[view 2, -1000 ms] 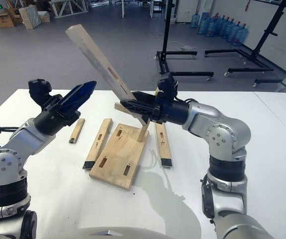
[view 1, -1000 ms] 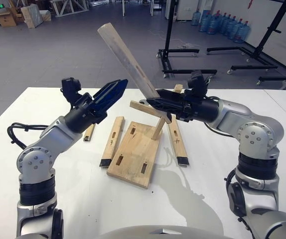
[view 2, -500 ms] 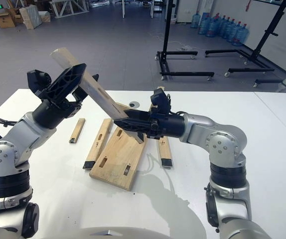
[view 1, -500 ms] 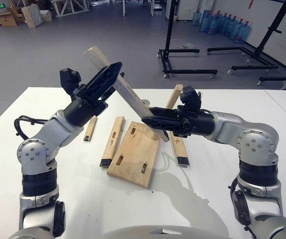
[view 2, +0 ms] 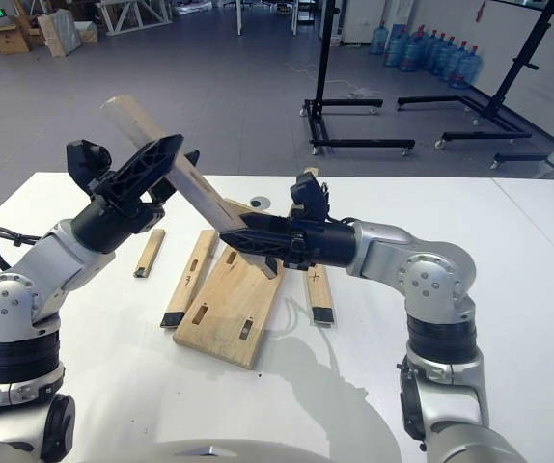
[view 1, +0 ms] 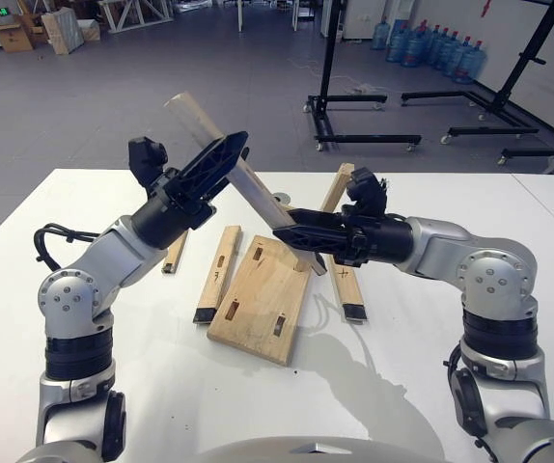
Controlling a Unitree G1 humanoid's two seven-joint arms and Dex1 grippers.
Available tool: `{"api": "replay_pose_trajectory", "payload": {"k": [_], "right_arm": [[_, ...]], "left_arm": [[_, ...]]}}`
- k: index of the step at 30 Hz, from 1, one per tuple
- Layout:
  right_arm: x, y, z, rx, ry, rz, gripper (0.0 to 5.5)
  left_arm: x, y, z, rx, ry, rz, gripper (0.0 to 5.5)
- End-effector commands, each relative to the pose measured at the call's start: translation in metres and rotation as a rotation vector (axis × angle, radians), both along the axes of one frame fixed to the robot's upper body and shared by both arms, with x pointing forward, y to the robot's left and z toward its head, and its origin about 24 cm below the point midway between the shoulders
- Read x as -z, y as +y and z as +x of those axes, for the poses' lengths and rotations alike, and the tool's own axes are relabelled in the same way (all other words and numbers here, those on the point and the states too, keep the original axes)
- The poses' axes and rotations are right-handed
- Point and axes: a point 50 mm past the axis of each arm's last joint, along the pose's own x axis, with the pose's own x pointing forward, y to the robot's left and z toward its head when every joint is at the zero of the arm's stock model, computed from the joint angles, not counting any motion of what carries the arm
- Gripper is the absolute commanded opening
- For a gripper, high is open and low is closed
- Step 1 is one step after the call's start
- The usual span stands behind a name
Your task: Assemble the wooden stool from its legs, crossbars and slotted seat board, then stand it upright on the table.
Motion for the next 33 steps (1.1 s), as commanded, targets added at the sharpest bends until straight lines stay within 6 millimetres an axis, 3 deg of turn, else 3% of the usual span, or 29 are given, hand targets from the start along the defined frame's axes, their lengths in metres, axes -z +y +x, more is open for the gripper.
{"api": "replay_pose_trajectory", "payload": {"k": [1,8,16,17,22,28,30,33], "right_arm": [[0.002,0.000,0.000,0.001,0.007,0.000,2.02],[0.004,-0.001,0.001,0.012,0.017,-0.001,2.02],[0.007,-0.003,0.001,0.019,0.011,-0.004,2.02],[0.007,-0.002,0.001,0.019,0.007,-0.005,2.43],[0.012,-0.010,0.000,0.040,-0.011,-0.059,3.34],[-0.004,-0.047,0.000,0.097,-0.086,-0.092,4.48],[-0.014,-0.067,0.004,0.166,-0.139,-0.132,4.85],[-0.011,-0.079,-0.006,0.136,-0.173,-0.212,5.39]], "left_arm": [[0.002,0.001,0.001,-0.013,0.015,0.010,3.42],[0.000,0.002,0.000,-0.013,0.019,-0.009,2.34],[0.003,-0.001,-0.002,-0.021,0.016,0.008,2.31],[0.003,-0.001,-0.001,-0.024,0.016,0.012,2.30],[0.015,-0.001,0.001,-0.073,0.014,0.100,2.14],[0.021,0.012,0.009,-0.182,-0.001,0.178,2.13],[0.020,0.017,0.011,-0.239,-0.027,0.217,2.13],[0.016,0.023,0.011,-0.327,-0.120,0.360,2.13]]}}
